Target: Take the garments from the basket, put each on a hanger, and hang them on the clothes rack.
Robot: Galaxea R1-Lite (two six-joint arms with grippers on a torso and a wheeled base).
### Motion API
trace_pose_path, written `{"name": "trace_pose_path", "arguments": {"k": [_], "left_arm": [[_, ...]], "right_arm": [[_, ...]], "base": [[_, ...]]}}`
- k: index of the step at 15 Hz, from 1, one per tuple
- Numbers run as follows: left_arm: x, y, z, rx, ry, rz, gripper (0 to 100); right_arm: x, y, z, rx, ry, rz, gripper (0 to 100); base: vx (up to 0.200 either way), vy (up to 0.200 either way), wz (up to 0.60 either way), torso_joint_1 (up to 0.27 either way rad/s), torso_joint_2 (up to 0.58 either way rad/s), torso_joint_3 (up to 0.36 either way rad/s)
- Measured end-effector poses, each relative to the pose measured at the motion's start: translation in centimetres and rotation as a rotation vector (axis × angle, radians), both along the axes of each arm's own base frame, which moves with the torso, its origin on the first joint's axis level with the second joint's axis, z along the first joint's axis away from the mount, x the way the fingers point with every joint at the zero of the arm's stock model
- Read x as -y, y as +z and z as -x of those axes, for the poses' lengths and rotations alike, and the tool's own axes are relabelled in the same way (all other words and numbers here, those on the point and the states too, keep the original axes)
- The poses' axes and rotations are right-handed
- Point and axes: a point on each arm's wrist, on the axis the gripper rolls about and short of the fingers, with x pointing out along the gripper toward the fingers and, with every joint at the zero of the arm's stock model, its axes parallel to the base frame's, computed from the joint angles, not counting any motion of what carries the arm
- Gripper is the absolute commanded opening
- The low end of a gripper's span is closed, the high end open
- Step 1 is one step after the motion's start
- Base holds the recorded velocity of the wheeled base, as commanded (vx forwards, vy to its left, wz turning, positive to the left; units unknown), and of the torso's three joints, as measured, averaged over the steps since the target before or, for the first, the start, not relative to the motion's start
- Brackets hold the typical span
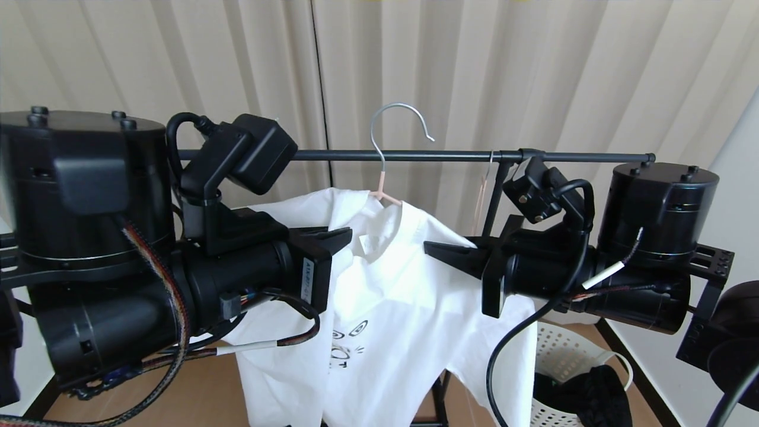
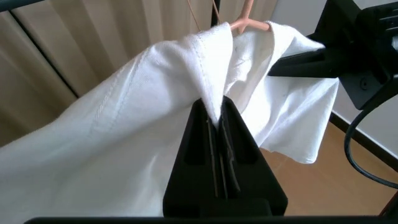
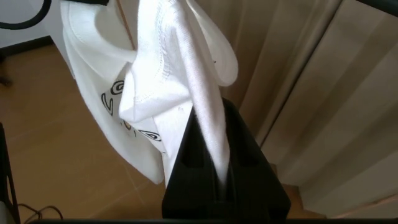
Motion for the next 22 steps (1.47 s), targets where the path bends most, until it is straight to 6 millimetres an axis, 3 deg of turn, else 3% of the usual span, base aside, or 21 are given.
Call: {"name": "trace_pose_path", "arguments": {"k": [9,22], "left_arm": [[1.0,-0.5,0.3,-0.007,-0.009,-0.017,100],[0.2,0.2,1.4,0.015,-0.016,0.003,100]], "right_arm": [[0.1,0.0,0.2,0.0,0.001,0.0,0],[0.6,0.3,0.0,0.008,-0.015,-0.006,0]], "base": [[0.0,0.0,0.0,0.0,0.0,0.0],[0.0,0.0,0.0,0.0,0.0,0.0]]}}
